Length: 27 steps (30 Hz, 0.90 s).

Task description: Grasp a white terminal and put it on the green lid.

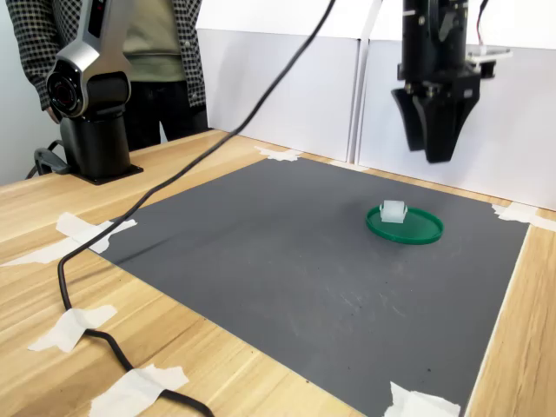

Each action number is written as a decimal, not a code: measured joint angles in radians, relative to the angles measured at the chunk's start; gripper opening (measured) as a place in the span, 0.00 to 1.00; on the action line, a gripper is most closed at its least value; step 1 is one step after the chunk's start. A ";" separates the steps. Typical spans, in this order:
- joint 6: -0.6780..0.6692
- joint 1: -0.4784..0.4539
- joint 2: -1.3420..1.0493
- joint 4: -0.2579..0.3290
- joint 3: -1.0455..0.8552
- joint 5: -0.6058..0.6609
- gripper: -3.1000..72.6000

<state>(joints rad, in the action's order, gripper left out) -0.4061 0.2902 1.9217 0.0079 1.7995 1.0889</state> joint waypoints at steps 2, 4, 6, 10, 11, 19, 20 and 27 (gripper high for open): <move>0.012 0.000 -0.042 0.003 -0.005 -0.004 0.48; 0.016 0.000 -0.095 0.004 -0.039 -0.024 0.34; 0.016 0.000 -0.157 0.003 -0.094 -0.057 0.18; 0.017 0.000 -0.299 0.003 -0.253 -0.139 0.04; 0.017 -0.002 -0.328 0.003 -0.284 -0.151 0.04; 0.019 -0.175 -0.626 0.039 -0.585 -0.302 0.02; 0.019 -0.200 -0.673 0.045 -0.626 -0.322 0.02; 0.034 -0.344 -1.024 0.140 -0.933 -0.465 0.02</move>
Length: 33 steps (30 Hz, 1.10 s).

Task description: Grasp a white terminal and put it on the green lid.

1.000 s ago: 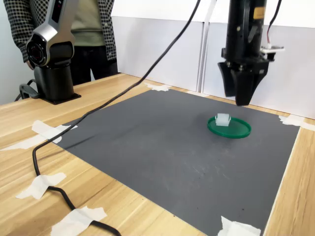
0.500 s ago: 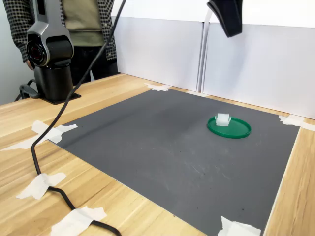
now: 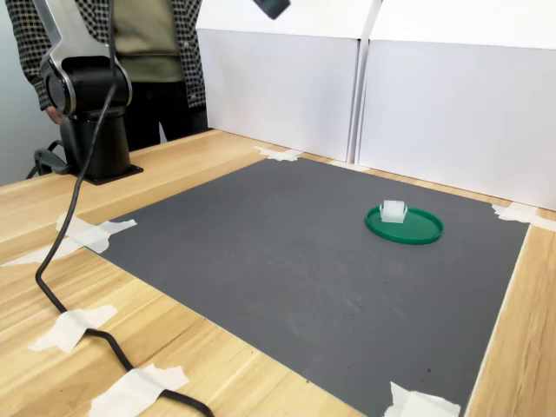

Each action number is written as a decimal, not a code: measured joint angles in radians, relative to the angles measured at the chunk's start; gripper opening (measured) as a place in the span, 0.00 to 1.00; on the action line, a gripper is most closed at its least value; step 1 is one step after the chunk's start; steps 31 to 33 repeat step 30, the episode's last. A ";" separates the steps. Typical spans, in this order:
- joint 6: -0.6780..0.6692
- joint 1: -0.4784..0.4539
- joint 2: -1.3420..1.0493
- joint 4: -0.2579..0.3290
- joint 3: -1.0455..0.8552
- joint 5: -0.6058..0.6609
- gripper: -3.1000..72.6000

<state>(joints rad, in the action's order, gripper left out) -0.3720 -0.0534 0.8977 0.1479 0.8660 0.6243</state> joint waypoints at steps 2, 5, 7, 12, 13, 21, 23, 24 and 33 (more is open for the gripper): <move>0.002 -0.035 -0.113 0.016 -0.097 -0.047 0.02; 0.007 -0.074 -0.269 0.025 -0.231 -0.081 0.02; 0.007 -0.087 -0.370 0.026 -0.305 -0.090 0.02; 0.007 -0.089 -0.565 0.027 -0.471 -0.089 0.02; 0.007 -0.089 -0.597 0.027 -0.496 -0.085 0.02; 0.007 -0.089 -0.792 0.028 -0.590 -0.038 0.02; 0.007 -0.089 -0.825 0.028 -0.596 -0.036 0.02; 0.007 -0.089 -0.840 0.028 -0.597 -0.036 0.02; 0.007 -0.089 -0.876 0.031 -0.608 -0.037 0.02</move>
